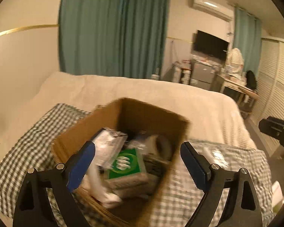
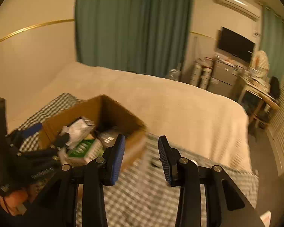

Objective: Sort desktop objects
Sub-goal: 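Carry the white stick and bracelet into the cardboard box and release both, then grasp the clear comb with the left tool while the right tool grasps the foil blister pack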

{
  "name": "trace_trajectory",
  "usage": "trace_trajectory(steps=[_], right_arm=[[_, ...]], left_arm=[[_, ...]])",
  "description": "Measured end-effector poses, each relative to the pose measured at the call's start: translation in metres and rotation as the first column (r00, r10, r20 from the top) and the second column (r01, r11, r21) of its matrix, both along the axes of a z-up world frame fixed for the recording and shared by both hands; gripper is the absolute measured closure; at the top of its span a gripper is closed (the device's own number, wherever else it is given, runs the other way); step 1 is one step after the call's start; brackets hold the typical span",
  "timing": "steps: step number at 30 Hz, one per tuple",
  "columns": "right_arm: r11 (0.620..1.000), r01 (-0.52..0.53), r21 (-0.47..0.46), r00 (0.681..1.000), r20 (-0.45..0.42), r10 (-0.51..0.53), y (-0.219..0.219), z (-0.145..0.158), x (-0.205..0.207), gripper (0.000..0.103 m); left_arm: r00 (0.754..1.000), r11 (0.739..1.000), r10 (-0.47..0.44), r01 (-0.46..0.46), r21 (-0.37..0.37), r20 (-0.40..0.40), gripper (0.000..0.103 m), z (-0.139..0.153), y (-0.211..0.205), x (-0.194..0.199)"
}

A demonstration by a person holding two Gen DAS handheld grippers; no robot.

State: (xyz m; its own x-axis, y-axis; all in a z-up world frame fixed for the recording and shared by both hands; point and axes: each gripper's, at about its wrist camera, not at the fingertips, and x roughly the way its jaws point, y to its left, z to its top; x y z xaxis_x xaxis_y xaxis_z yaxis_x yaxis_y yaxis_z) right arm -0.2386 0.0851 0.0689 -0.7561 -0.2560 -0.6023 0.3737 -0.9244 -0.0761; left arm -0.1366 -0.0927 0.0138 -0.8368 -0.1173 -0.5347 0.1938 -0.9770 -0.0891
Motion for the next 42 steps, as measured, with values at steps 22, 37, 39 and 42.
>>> trace_trajectory(steps=[22,37,39,42], right_arm=[[0.982,0.129,-0.139,0.979,0.173,-0.105,0.14,-0.124,-0.031,0.051],[0.964,0.122,-0.235,0.984,0.157,-0.086,0.158,-0.228,-0.128,0.042],[0.951,0.113,-0.289,0.982,0.178,-0.062,0.162,-0.234,-0.135,0.041],[0.938,0.102,-0.33,0.98,0.197,-0.037,0.164,-0.239,-0.139,0.038]], left_arm=[[0.975,0.993,-0.039,0.013,0.118,0.22,0.004,-0.135,0.114,-0.05],[0.961,0.992,0.094,-0.111,0.052,0.262,0.004,-0.204,0.119,-0.113],[0.956,0.994,0.095,-0.105,0.021,0.276,0.004,-0.206,0.124,-0.121],[0.955,0.996,0.092,-0.093,-0.009,0.284,0.004,-0.205,0.127,-0.129]])
